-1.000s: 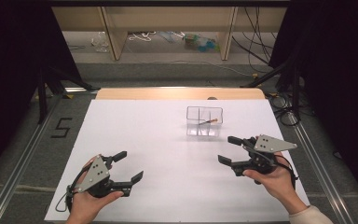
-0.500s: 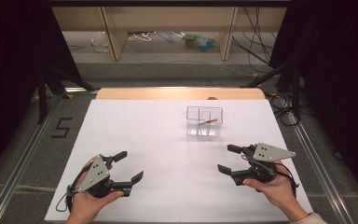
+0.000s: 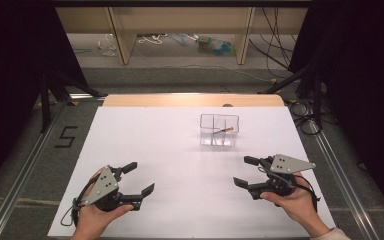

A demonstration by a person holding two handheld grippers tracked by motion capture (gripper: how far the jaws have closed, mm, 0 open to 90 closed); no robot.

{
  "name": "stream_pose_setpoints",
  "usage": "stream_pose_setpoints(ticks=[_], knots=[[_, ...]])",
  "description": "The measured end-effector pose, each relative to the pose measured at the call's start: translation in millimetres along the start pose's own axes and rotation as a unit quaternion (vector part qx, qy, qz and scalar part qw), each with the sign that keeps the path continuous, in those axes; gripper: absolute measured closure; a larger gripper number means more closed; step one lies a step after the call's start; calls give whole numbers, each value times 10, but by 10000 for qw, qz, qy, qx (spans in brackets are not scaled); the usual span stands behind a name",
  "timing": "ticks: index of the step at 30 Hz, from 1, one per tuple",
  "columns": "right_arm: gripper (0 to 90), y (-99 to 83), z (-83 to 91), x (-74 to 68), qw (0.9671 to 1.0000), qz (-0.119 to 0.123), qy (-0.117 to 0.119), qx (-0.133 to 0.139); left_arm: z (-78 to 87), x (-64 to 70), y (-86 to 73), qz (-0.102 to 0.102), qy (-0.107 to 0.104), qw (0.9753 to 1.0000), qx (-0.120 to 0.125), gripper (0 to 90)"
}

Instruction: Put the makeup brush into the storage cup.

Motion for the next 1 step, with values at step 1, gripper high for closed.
stream_pose_setpoints(ticks=[1], knots=[[215,-4,4,-1,10000,-17,-16,-24,-2,3,-2,15,-7,10000,-5,148]])
Point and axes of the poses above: each handheld gripper's, and its own axes: z roughly backward along the jaws, y roughly out of its top, x roughly to its right, the point moved 4 cm from there along -z, roughly forward along the jaws, and after that the axes turned 15 degrees about z, right-handed, at the moved point
